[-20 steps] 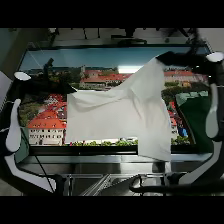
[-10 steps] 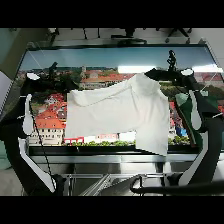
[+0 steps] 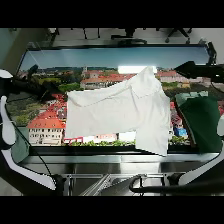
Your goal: Fold the shirts.
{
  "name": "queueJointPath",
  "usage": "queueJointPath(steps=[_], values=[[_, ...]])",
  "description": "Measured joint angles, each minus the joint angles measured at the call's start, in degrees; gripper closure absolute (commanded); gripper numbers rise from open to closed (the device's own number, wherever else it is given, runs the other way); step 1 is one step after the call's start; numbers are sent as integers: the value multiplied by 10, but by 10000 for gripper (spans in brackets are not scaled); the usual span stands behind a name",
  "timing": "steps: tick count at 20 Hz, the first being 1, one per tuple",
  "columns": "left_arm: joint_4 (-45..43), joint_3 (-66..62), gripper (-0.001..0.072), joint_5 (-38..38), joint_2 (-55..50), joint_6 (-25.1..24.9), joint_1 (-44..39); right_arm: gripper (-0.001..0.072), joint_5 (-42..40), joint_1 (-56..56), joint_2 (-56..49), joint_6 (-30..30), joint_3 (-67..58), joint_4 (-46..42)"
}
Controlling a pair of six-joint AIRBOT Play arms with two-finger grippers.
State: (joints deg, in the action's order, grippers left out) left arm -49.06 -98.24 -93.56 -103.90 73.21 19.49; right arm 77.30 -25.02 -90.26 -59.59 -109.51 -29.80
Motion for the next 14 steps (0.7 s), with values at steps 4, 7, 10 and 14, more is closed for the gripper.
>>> queueJointPath(steps=[4, 7, 10, 14], values=[[-54, 224, 0, 45, 102, -10, 18, 333, 63, -35, 17, -13, 1, -19], [-67, 354, 0, 96, 142, -28, 22, 334, 83, -43, 21, -16, 2, -20], [-68, 437, 0, 133, 156, -43, 23, 334, 86, -46, 23, -17, 2, -21], [-31, 494, 486, 180, 162, -67, 12, 351, 88, -47, 23, -17, 2, -19]])
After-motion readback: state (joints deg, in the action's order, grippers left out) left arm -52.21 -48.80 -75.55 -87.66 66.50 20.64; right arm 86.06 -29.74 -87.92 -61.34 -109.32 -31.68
